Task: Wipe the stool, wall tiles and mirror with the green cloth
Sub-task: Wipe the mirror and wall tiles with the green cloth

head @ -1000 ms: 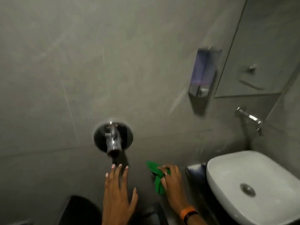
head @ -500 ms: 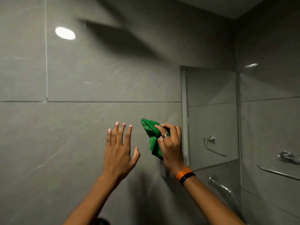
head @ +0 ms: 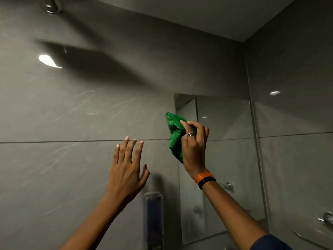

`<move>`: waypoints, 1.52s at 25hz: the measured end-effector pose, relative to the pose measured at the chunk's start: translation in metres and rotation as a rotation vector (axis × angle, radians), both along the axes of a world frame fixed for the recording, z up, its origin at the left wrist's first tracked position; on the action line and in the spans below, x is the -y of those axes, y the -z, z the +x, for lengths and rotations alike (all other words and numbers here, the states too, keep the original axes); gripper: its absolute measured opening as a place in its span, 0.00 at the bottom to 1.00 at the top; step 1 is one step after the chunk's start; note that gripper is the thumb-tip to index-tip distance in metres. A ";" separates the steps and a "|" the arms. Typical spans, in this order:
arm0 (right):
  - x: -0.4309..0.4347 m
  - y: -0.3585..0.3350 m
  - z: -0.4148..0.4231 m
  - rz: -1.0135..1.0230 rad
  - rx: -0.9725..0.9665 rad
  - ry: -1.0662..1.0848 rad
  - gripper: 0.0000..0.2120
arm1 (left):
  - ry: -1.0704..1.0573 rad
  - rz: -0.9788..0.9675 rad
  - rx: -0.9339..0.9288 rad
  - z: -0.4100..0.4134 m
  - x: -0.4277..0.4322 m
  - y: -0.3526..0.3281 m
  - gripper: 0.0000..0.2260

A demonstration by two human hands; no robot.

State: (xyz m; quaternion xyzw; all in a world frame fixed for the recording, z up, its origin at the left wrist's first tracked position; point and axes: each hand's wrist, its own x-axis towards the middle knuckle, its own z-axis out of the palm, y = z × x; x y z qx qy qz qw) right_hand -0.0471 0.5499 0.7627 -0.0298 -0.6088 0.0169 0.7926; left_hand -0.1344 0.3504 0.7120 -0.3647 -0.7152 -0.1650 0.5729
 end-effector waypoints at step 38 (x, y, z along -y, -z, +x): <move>-0.262 -0.152 -0.068 -0.134 0.114 0.312 0.27 | -0.076 -0.008 -0.301 -0.086 -0.184 -0.091 0.35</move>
